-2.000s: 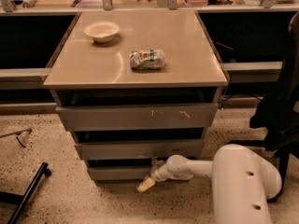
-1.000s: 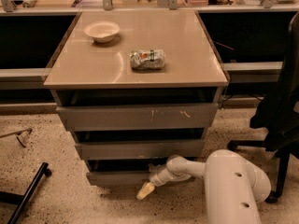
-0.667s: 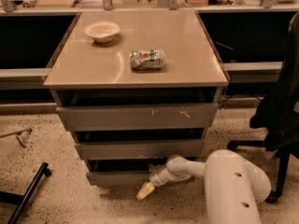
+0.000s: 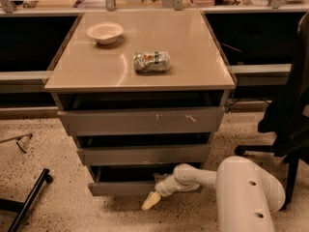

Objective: Open bottom drawer

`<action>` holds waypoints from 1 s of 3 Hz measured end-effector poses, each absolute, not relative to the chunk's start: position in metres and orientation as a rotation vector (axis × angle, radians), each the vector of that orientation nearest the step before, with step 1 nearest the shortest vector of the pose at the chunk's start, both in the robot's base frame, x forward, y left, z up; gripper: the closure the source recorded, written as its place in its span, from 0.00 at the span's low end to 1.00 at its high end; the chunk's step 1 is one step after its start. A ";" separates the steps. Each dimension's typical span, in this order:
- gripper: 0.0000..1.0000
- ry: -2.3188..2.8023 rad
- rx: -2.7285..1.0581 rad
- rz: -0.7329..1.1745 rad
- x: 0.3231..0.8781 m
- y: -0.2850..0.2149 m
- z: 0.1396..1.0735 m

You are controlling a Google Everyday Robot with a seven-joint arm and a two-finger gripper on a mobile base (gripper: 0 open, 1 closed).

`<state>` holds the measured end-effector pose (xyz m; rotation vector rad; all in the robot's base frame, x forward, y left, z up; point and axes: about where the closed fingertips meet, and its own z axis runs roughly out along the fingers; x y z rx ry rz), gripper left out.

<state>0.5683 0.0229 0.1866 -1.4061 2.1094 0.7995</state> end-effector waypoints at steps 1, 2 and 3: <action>0.00 2.108 -1.325 0.804 0.533 0.013 0.196; 0.00 2.108 -1.325 0.804 0.533 0.013 0.196; 0.00 2.121 -1.323 0.830 0.527 0.014 0.193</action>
Offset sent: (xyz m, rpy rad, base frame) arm -0.1502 -0.0343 -0.0058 0.0770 0.0626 -0.1071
